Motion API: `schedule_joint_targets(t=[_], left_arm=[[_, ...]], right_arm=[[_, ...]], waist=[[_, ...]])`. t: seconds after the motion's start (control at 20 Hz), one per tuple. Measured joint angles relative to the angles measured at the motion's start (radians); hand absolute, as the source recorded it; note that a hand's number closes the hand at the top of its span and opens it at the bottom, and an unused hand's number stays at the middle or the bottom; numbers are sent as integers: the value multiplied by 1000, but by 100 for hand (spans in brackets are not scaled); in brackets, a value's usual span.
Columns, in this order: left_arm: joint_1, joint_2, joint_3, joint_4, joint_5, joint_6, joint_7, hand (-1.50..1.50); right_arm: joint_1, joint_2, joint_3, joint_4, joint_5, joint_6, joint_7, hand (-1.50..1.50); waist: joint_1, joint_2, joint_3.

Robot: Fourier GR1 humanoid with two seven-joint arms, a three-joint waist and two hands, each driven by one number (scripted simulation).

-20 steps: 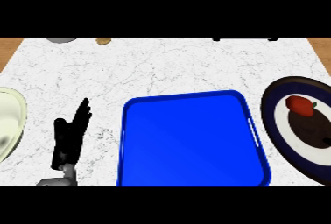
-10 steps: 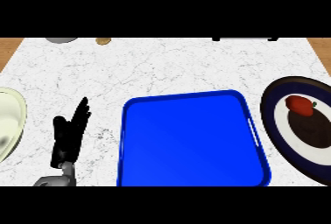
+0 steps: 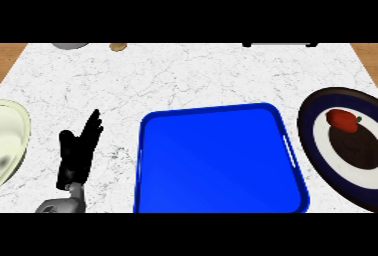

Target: Pick the bell pepper from the tray and place it in the plate

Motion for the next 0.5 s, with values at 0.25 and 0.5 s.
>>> schedule_joint_targets(t=[0.25, 0.5], left_arm=[[21, -8, -13, -27, -7, 3, 7, 0], [25, -6, -6, -19, -8, 1, -5, 0]], right_arm=[[1, -48, -44, 79, -20, -14, -25, -150], [1, -64, -44, 117, -22, -36, -35, -150]], waist=[[0, 0, 0], [0, 0, 0]])
